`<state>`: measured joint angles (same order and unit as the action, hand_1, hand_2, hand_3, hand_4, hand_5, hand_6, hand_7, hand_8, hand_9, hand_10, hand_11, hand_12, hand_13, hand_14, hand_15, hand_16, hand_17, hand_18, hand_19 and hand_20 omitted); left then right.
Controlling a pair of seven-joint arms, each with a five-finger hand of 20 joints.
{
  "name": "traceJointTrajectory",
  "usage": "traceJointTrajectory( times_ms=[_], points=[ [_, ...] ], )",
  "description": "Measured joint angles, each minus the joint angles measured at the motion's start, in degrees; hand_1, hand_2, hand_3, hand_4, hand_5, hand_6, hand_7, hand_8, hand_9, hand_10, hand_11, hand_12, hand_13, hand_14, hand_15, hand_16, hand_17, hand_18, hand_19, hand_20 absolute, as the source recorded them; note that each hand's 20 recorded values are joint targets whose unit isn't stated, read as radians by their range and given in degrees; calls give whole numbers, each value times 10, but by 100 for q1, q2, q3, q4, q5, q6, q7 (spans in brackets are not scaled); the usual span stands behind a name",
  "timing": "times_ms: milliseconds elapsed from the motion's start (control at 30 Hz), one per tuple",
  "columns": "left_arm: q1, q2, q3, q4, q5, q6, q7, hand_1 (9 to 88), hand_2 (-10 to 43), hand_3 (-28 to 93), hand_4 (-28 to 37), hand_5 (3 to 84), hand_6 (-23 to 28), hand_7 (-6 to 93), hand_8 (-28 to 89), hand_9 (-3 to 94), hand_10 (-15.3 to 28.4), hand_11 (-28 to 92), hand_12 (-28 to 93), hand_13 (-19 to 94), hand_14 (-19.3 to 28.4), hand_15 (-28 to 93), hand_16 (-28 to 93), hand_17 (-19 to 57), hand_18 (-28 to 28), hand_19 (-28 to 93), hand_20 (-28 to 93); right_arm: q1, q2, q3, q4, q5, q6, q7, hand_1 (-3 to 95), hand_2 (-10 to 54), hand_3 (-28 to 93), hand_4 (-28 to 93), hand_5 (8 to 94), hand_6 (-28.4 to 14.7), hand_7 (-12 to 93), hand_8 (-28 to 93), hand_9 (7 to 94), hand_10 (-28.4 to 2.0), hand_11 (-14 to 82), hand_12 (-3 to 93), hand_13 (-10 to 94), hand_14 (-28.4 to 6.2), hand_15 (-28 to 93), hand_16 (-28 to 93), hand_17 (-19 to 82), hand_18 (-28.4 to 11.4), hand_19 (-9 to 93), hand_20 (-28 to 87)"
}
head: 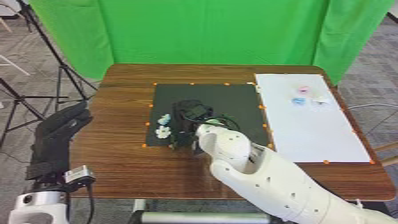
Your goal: Arrange flowers
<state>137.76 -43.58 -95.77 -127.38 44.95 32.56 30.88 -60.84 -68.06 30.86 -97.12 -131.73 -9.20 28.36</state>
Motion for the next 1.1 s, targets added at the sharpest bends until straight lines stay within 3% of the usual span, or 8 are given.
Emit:
traceJointTrajectory(
  times_ms=[433,633,1100],
  points=[
    [-65,-95,-2,32,112,-124,-81,263,37,816,-184,403,107,204,-119,313,190,415,101,182,233,656,-165,-130,188,515,126,587,-60,-524,182,-73,377,270,588,-95,754,-283,765,-11,353,25,855,-62,218,398,802,-49,805,219,347,-198,932,-27],
    [-192,-95,91,91,138,-185,-109,264,37,816,-184,403,107,205,-119,314,190,414,101,182,233,657,-165,-131,188,515,126,855,-102,-729,498,-26,544,428,586,-95,755,-283,763,-11,355,22,853,-61,219,397,799,-49,804,218,343,-198,931,-31],
    [-273,-142,105,104,147,-273,-112,264,37,818,-183,404,107,204,-118,314,190,415,101,184,234,656,-166,-131,188,516,126,585,-304,-216,716,-205,191,447,584,-95,756,-283,762,-9,357,20,852,-61,220,394,796,-50,802,218,338,-199,931,-37]
  ],
)
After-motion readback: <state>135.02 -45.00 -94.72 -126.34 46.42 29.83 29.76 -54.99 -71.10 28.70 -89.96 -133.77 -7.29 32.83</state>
